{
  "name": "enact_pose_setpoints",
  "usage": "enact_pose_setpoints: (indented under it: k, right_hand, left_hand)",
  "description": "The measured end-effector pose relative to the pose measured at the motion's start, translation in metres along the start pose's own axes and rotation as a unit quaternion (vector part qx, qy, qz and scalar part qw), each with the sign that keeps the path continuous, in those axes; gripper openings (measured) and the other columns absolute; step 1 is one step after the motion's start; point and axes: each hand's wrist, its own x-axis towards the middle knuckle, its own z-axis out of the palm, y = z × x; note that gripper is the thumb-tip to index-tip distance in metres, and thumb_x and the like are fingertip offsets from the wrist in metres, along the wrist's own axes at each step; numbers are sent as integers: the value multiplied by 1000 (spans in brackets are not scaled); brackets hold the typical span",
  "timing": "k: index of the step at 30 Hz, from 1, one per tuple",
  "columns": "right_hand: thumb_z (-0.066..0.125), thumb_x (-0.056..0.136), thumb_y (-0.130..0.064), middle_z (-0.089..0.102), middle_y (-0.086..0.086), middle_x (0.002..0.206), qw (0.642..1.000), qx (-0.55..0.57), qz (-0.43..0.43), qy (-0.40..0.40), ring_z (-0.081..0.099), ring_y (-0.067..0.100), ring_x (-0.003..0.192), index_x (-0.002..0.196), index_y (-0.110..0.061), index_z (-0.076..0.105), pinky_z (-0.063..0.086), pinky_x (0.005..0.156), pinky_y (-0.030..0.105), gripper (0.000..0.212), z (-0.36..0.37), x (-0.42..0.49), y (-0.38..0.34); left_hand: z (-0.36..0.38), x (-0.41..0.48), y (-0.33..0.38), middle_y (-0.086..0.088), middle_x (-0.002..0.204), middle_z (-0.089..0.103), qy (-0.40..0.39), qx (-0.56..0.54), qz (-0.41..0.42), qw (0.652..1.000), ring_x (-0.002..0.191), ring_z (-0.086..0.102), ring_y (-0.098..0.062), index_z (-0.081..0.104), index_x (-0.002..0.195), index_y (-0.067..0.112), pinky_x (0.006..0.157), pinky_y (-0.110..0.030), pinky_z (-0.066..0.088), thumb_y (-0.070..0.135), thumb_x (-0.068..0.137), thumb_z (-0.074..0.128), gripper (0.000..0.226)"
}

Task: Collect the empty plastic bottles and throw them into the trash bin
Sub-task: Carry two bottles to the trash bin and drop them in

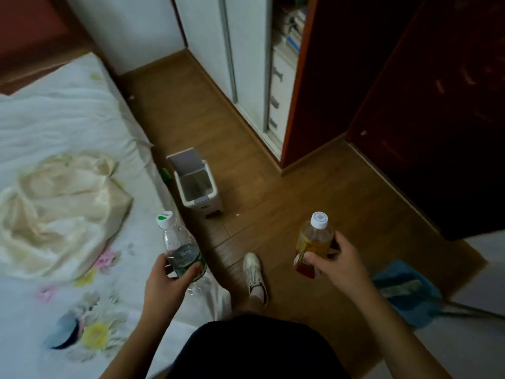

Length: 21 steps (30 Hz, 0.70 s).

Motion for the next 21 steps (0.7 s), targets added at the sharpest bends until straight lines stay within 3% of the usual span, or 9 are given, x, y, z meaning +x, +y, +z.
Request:
enact_pose_setpoints:
  k: [4,7,14,21]
  right_hand:
    - [90,67,-31,64,-20,101,999,-29,-18,-25,66,9,99,128,-26,59,53,89,33,68,14,60,-32]
    - [90,68,-26,64,-19,101,998,-37,-37,-34,66,13,101,122,-28,59,54,89,34,62,23,100,-61]
    - [89,70,-25,64,2,128,994,-57,-66,-67,64,20,115,137,-19,54,53,100,47,76,38,177,-129]
    - [89,66,-42,61,-9,128,975,-121,-112,-150,59,12,116,136,-30,53,51,100,41,80,88,269,-195]
  left_hand:
    - [5,46,9,13,104,72,21,-22,-29,999,95,69,-4,61,111,29,71,-24,55,34,74,86,45]
    - [10,89,28,13,108,71,8,-36,-29,999,98,69,-7,56,113,32,79,-35,59,34,73,86,50]
    - [0,159,69,11,117,69,19,-56,-5,998,106,68,-9,54,122,30,86,-39,60,46,66,85,66]
    - [-16,194,60,9,111,72,118,-72,-85,987,101,70,-10,55,118,30,82,-39,61,41,70,88,59]
